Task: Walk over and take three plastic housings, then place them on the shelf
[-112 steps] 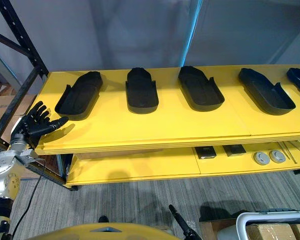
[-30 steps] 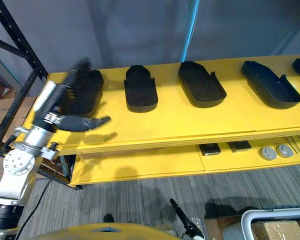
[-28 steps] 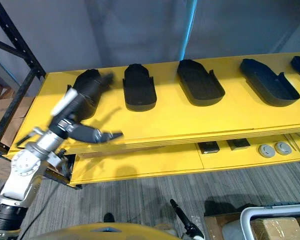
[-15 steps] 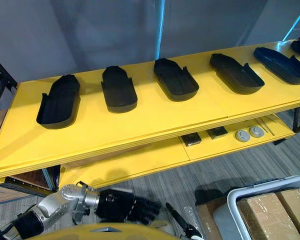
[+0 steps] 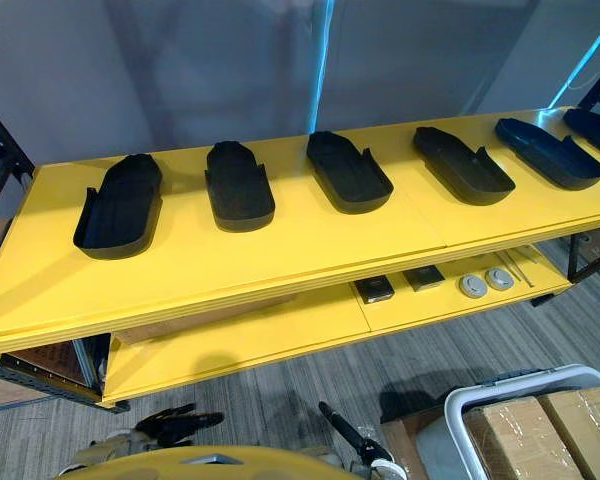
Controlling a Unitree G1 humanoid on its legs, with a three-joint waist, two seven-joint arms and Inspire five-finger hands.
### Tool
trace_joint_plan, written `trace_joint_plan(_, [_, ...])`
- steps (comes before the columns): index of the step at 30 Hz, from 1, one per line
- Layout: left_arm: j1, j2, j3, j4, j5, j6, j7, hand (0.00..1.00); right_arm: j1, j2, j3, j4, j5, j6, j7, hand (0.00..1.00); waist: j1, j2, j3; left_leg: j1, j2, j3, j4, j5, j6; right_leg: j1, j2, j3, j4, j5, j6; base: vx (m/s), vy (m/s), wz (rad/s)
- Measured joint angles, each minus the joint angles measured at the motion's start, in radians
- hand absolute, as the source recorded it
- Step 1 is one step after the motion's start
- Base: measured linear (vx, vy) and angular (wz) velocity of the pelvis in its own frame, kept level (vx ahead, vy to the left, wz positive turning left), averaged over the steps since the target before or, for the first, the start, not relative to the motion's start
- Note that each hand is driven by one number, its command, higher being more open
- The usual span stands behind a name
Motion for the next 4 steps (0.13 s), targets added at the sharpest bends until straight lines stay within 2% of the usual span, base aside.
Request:
trace_joint_plan(3, [0.043, -0.021, 0.091, 0.052, 0.051, 0.006, 0.144, 1.00, 0.004, 0.003, -0.002, 0.005, 0.001, 0.012, -0.020, 1.00, 0.013, -0.003, -0.001, 0.010, 0.000, 0.004, 0.000, 0.000, 0.000, 0.008, 0.000, 0.002, 0.001, 0.001, 0.001, -0.02, -0.001, -0.02])
trace_joint_plan(4, [0.053, -0.028, 0.116, 0.052, 0.042, 0.007, 0.163, 1.00, 0.008, 0.003, -0.002, 0.010, 0.002, 0.014, -0.023, 1.00, 0.014, -0.003, -0.001, 0.012, 0.000, 0.004, 0.000, 0.000, 0.000, 0.010, 0.000, 0.002, 0.001, 0.001, 0.001, 0.00, 0.000, 0.00])
